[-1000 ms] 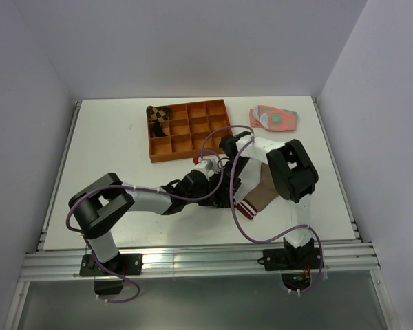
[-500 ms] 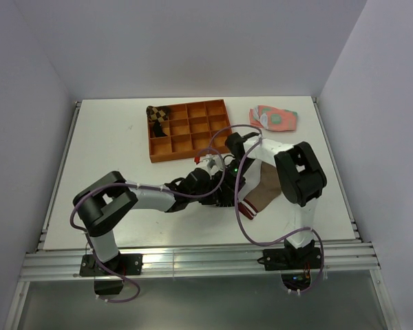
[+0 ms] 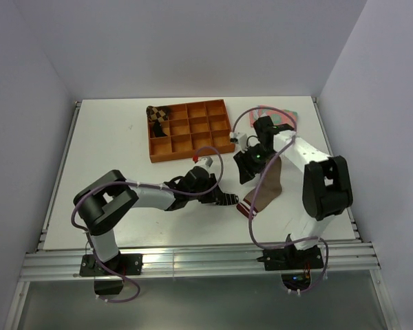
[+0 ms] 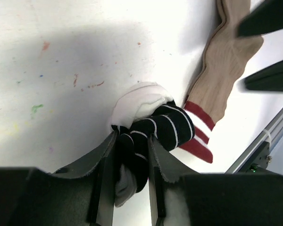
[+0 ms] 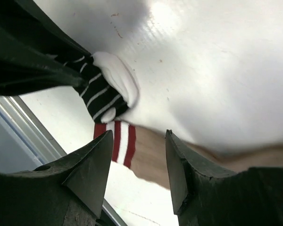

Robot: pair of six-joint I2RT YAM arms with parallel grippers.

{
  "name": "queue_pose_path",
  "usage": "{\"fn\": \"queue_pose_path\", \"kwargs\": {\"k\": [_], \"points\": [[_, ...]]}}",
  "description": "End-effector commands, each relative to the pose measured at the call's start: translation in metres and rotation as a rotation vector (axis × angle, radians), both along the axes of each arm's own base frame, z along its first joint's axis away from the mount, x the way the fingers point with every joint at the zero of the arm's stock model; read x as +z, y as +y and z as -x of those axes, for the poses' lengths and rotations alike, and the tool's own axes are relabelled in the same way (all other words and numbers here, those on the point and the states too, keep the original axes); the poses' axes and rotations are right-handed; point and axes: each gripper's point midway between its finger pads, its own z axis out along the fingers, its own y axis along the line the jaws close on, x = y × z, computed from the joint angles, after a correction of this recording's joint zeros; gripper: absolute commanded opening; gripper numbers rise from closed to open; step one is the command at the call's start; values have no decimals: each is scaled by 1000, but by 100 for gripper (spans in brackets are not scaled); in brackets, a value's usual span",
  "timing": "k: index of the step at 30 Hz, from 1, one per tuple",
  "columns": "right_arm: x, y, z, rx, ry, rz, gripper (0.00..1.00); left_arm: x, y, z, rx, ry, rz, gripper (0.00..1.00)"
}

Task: Roll the socks
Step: Pick up the sock at the center of the board.

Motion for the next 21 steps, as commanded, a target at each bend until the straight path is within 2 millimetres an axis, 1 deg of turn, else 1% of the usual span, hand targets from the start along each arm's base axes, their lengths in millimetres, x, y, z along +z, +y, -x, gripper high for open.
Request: {"fn": "queue_pose_path", "kwargs": {"k": [1,7,10,11,12,14,15,17,19,20,21], "points": [[31,-8,-6,-25,-118,-32,56,-27,36,10,-1,33,-170,0],[52,-18,-2,-66,-196,-40,56,0,28,5,-29,-6,-142,0],[60,-23,0,-72,-217,-39,56,23,25,0,-29,-44,-109,0],[62,-23,2,-73,-216,-39,56,28,25,-2,-29,-52,-104,0],[64,-23,2,-73,-224,-40,56,36,24,-6,-26,-66,-94,0],[66,-25,2,-80,-232,-41,57,48,23,-9,-30,-83,-81,0],[66,-25,1,-82,-235,-41,57,57,22,-15,-30,-101,-70,0],[63,-26,2,-89,-230,-39,57,69,22,-19,-29,-118,-58,0],[61,-27,2,-88,-221,-41,57,84,21,-28,-24,-143,-39,0],[60,-27,2,-89,-221,-39,57,93,22,-30,-21,-155,-23,0],[61,-28,1,-94,-222,-37,57,105,23,-39,-9,-174,-4,0]]}}
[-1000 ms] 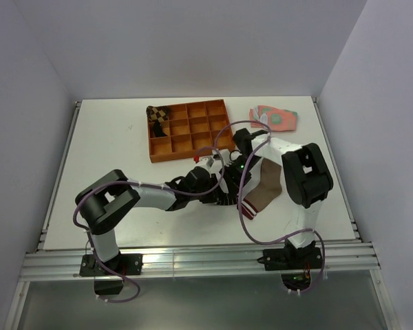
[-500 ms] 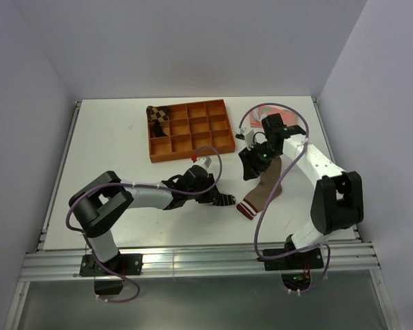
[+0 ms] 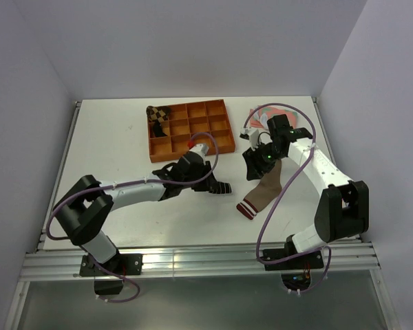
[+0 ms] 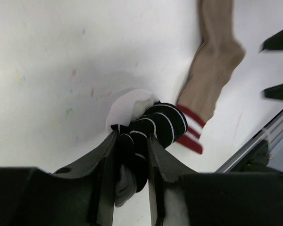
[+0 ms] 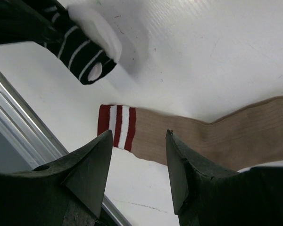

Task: Roll the socks
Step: Pick up the sock at the center of the board, then place the sock in the storage box.

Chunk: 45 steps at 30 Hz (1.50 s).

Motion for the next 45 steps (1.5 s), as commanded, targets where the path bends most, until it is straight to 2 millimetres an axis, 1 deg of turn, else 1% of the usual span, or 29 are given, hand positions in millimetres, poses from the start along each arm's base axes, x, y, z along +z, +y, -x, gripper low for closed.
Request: {"fn": "queue_pose_path", "kwargs": {"k": [1,2,4,5,6,7,8,9,11,12,13,14,15,16,18,24,26,29,31,33,34,36,37,38,40,42,43,44,45], "points": [[9,-5,-2,-17,-38,-1,57,67,-3,-25,9,-125,96,0],[9,-6,-3,-19,-40,-3,57,76,0,-32,21,-138,109,0],[11,-7,-4,-24,-48,-3,57,103,8,-56,70,-186,146,0],[13,-7,-5,-24,-54,-5,57,123,10,-69,92,-219,169,0],[15,-7,-5,-24,-60,-5,57,129,23,-86,150,-235,154,0],[15,-7,-6,-28,-63,-5,57,135,26,-95,164,-244,157,0],[15,-8,-6,-27,-65,-3,57,151,32,-110,214,-284,162,0],[16,-9,-7,-33,-71,4,57,156,48,-128,283,-304,154,0],[15,-11,-9,-37,-84,12,57,166,57,-147,327,-321,175,0],[15,-11,-9,-37,-87,15,57,167,73,-164,379,-322,181,0],[14,-12,-9,-38,-87,19,57,164,79,-175,410,-327,177,0],[14,-13,-10,-42,-89,20,57,169,84,-186,429,-337,189,0],[14,-13,-10,-42,-89,21,57,169,94,-197,456,-337,198,0],[14,-13,-10,-40,-91,22,57,162,98,-207,477,-327,193,0],[13,-13,-11,-41,-96,24,57,162,113,-224,535,-322,188,0],[6,-16,-11,-38,-92,43,57,132,141,-233,617,-280,193,0],[4,-16,-11,-37,-91,46,57,120,141,-235,596,-262,193,0],[5,-17,-11,-42,-98,48,56,118,149,-246,594,-285,217,0],[4,-18,-11,-43,-99,51,56,121,154,-261,621,-306,210,0],[3,-18,-12,-47,-101,53,56,115,154,-268,627,-279,201,0],[4,-18,-12,-46,-102,52,57,105,153,-274,628,-265,201,0],[2,-18,-13,-48,-100,52,56,107,155,-285,640,-266,214,0],[3,-18,-14,-47,-104,54,56,91,155,-291,645,-240,189,0],[2,-18,-15,-50,-103,54,56,101,154,-300,646,-258,198,0],[3,-19,-18,-51,-108,60,56,90,152,-312,650,-255,197,0],[2,-18,-20,-54,-100,62,56,94,152,-325,662,-265,219,0],[2,-19,-21,-54,-103,64,56,78,148,-330,650,-243,217,0],[1,-19,-22,-53,-104,65,56,83,149,-338,656,-252,223,0],[-1,-19,-22,-51,-101,68,56,68,149,-343,662,-231,208,0]]}}
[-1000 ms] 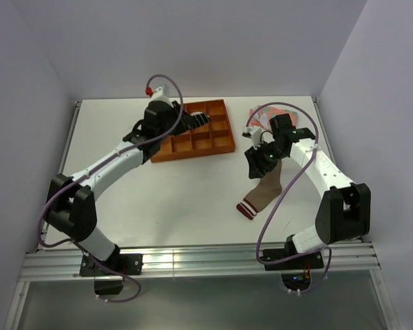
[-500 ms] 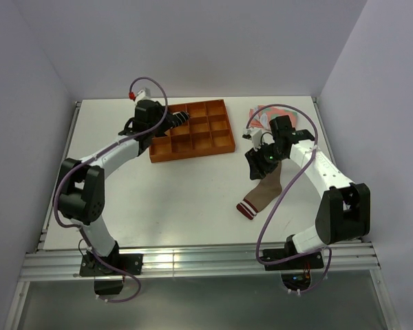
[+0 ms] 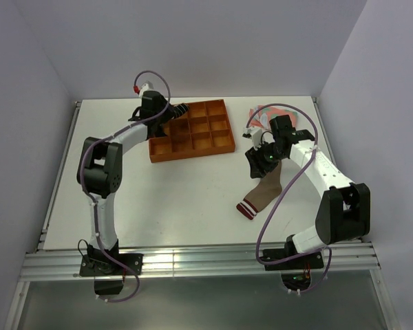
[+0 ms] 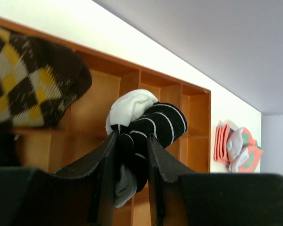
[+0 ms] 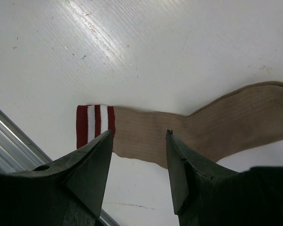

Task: Roll the socks
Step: Place the sock in the storage box.

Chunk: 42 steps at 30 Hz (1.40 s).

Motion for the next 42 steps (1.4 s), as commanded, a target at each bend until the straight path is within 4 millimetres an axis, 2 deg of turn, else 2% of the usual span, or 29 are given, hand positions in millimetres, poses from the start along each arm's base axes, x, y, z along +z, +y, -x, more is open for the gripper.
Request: {"fn": "queue_pose_path", "kwargs": {"k": [1,2,3,4,8,9,10,11,12,14,22,23,25,27,34,35,36,39,42], "points": [[4,-3,-11,-4,-43,6,56,12,-8,-28,-3,-55,48,0],[3,-3,-12,-5,-45,12,56,18,-9,-34,-2,-67,61,0],[1,-4,-12,-6,-42,14,56,4,-9,-38,-3,-51,57,0],[1,-4,-12,-5,-41,14,56,0,-9,-41,0,-45,58,0],[2,-3,-11,4,-42,12,56,-2,-3,-55,22,-60,85,0],[1,-3,-10,3,-39,11,56,-12,0,-57,29,-40,82,0],[2,-3,-12,5,-45,9,56,-8,0,-62,32,-49,86,0],[0,-3,-11,2,-38,11,56,-11,3,-65,38,-40,85,0],[-2,-3,-11,2,-35,10,56,-23,0,-63,24,-4,82,0],[-5,-3,-12,1,-23,11,56,-21,-1,-66,19,4,81,0],[-13,-3,-11,-1,-4,16,55,-56,4,-50,25,191,20,0],[-13,-3,-11,0,-3,17,55,-69,5,-43,22,241,4,0],[-15,-4,-10,-2,3,19,55,-74,6,-42,16,261,-10,0],[-16,-3,-9,2,3,20,54,-88,10,-35,19,316,-36,0],[-16,-5,-7,3,3,27,54,-97,12,-35,-11,377,-105,0],[-15,-5,-6,5,3,26,54,-106,20,-37,20,389,-144,0],[-15,-5,-6,6,1,27,54,-100,21,-41,23,378,-154,0],[-13,-6,-6,5,-5,29,54,-113,31,-37,28,422,-222,0],[-14,-6,-5,7,1,32,54,-116,44,-34,33,445,-273,0]]}}
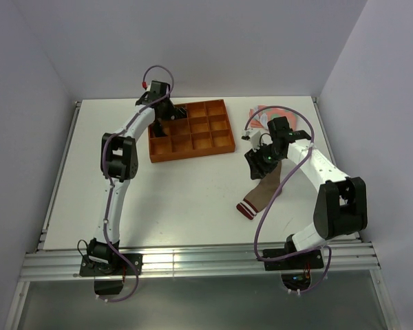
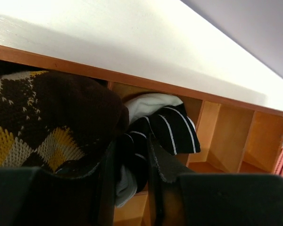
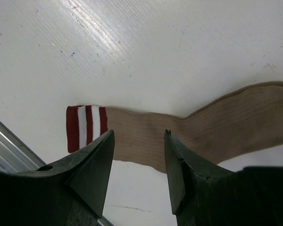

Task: Roll the socks
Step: Place the sock in the storage box.

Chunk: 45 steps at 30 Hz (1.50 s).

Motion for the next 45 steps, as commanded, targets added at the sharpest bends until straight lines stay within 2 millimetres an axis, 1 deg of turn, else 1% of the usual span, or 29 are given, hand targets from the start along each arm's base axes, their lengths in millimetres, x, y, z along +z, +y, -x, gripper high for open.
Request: {"fn": "queue_pose_path", "kwargs": {"k": [1,2,5,7,8,14,18,19,20,21,22,23,24,26,28,29,31,32,35,36,39,44,45], "points": [[4,-3,-2,7,-26,4,54,-42,41,25,10,150,-188,0],[3,-3,-1,5,-22,4,54,-40,46,26,14,150,-208,0],[1,-2,-1,6,-10,0,54,-47,58,35,7,182,-279,0],[1,-1,-1,3,-3,-3,54,-47,63,36,-6,188,-317,0],[1,-1,-1,5,-2,-5,54,-50,65,40,-15,205,-331,0],[2,-2,1,2,-2,-1,54,-56,71,44,-45,227,-372,0],[2,-3,0,-1,-5,9,54,-60,71,44,-59,237,-385,1],[2,-3,0,2,-4,8,54,-60,70,42,-59,227,-379,2],[1,-3,0,-1,-2,8,54,-55,66,39,-63,204,-365,11],[1,-3,0,0,0,7,53,-61,62,44,-83,216,-346,15],[0,-2,0,0,-1,6,53,-58,60,40,-79,191,-338,18],[1,-3,-1,-3,-2,6,53,-52,58,39,-78,176,-333,25],[0,-2,-1,-1,-2,6,53,-53,58,41,-83,176,-339,28],[0,-3,-1,-3,-2,7,53,-46,54,37,-82,152,-342,36],[0,-3,-1,-2,-7,13,53,-38,48,34,-90,128,-332,39],[-1,-4,0,-1,-6,13,53,-31,46,30,-88,105,-326,42],[0,-4,0,-2,-9,14,53,-24,42,29,-92,86,-325,47],[-1,-5,-1,-2,-10,16,53,-10,36,26,-102,52,-319,52],[-2,-5,0,-2,-7,17,53,-3,34,25,-99,36,-323,54],[-2,-4,0,-1,-5,14,53,4,34,25,-97,25,-323,56],[-1,-4,0,-3,-8,13,53,15,32,25,-95,3,-329,58],[0,-4,-2,-1,-10,12,53,34,28,25,-94,-28,-329,60],[1,-3,-2,-2,-12,9,53,35,27,25,-99,-32,-327,60]]}}
